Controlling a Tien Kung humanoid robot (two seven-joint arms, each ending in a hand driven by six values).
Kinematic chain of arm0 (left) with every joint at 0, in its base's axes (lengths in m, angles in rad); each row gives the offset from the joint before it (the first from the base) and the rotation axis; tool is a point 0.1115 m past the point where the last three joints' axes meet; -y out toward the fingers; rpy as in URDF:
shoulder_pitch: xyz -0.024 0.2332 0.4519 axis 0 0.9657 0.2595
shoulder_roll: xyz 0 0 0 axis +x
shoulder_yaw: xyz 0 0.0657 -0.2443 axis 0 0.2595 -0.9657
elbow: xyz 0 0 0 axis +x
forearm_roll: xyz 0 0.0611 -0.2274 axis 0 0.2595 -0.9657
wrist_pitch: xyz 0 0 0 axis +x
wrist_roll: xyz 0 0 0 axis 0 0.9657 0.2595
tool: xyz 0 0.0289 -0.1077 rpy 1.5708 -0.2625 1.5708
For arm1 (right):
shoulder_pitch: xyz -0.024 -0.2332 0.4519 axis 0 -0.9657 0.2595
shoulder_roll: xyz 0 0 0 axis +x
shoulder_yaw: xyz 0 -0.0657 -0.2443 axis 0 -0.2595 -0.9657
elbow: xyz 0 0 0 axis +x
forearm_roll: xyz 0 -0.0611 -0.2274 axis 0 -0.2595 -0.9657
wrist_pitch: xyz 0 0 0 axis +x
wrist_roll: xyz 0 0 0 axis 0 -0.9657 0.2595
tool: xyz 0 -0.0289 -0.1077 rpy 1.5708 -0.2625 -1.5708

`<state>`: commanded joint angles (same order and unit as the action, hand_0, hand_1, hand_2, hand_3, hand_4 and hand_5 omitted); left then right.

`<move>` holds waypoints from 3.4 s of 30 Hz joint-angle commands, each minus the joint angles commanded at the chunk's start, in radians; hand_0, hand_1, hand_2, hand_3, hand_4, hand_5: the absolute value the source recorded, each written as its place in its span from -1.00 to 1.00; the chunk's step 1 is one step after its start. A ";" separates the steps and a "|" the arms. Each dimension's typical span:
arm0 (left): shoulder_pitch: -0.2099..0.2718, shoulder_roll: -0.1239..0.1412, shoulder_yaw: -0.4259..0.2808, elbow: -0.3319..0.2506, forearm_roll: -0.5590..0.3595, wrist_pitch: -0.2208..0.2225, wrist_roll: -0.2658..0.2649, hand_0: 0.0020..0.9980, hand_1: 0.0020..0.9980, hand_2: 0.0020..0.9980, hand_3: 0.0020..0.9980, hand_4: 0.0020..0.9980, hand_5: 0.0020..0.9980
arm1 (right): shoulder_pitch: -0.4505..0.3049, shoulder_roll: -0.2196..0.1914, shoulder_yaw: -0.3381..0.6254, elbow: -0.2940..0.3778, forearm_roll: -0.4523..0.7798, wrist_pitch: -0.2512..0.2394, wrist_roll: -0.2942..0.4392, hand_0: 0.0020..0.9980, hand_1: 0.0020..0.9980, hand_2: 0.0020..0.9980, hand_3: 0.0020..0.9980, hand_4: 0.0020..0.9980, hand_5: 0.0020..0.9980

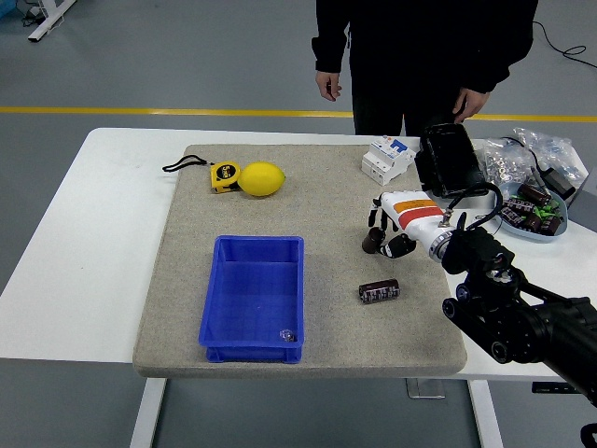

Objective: Pick up the battery,place it into the box

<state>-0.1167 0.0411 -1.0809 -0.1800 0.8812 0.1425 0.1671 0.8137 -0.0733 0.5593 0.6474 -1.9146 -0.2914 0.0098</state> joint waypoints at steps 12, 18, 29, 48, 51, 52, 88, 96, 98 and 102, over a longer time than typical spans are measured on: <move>0.002 0.000 -0.005 0.000 0.008 0.001 0.001 0.51 0.41 0.45 0.26 0.40 0.23 | 0.001 0.008 -0.011 -0.007 -0.002 0.011 -0.005 -0.66 -0.27 -0.08 -0.01 0.72 -0.67; -0.001 0.000 -0.003 0.000 0.008 0.000 0.001 0.51 0.41 0.46 0.25 0.40 0.23 | 0.002 0.013 -0.018 -0.020 0.002 -0.002 0.000 -0.68 -0.29 -0.09 -0.03 0.68 -0.67; -0.008 -0.001 0.000 0.000 0.002 -0.001 -0.001 0.51 0.41 0.46 0.25 0.40 0.23 | 0.006 0.012 -0.018 -0.031 0.011 -0.018 0.007 -0.71 -0.35 -0.16 -0.05 0.79 -0.67; -0.012 -0.002 -0.001 0.000 0.004 0.000 -0.001 0.51 0.41 0.46 0.25 0.40 0.23 | 0.013 0.014 -0.030 -0.040 0.016 -0.012 0.010 -0.73 -0.39 -0.17 -0.04 0.87 -0.72; -0.013 -0.002 0.000 0.000 0.003 0.000 -0.001 0.51 0.41 0.46 0.25 0.40 0.23 | 0.017 0.017 -0.036 -0.051 0.010 -0.002 0.004 -0.71 -0.34 -0.11 -0.02 0.75 -0.64; -0.013 -0.002 0.000 0.000 0.002 0.000 -0.001 0.51 0.41 0.46 0.25 0.40 0.23 | 0.018 0.017 -0.038 -0.054 0.009 -0.001 0.003 -0.71 -0.34 -0.11 -0.02 0.75 -0.64; -0.014 -0.002 0.007 0.000 0.002 -0.002 0.001 0.51 0.41 0.46 0.25 0.40 0.23 | 0.020 0.026 -0.063 -0.085 -0.009 -0.034 0.019 -0.72 -0.43 -0.20 -0.12 0.87 -0.91; -0.011 -0.001 0.005 0.000 0.007 -0.002 0.002 0.51 0.41 0.46 0.25 0.40 0.23 | 0.019 0.029 -0.064 -0.083 -0.008 -0.037 0.021 -0.73 -0.45 -0.22 -0.13 0.87 -0.92; -0.010 0.000 0.004 0.000 0.008 -0.002 0.002 0.51 0.41 0.46 0.25 0.40 0.23 | 0.018 0.029 -0.065 -0.082 -0.008 -0.038 0.021 -0.73 -0.45 -0.22 -0.13 0.87 -0.92; -0.006 0.000 0.002 0.000 0.012 -0.003 0.003 0.51 0.41 0.46 0.25 0.40 0.23 | 0.017 0.031 -0.066 -0.081 -0.006 -0.039 0.023 -0.73 -0.47 -0.22 -0.14 0.85 -0.96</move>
<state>-0.1230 0.0414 -1.0790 -0.1800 0.8934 0.1398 0.1704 0.8309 -0.0425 0.4936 0.5662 -1.9202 -0.3305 0.0325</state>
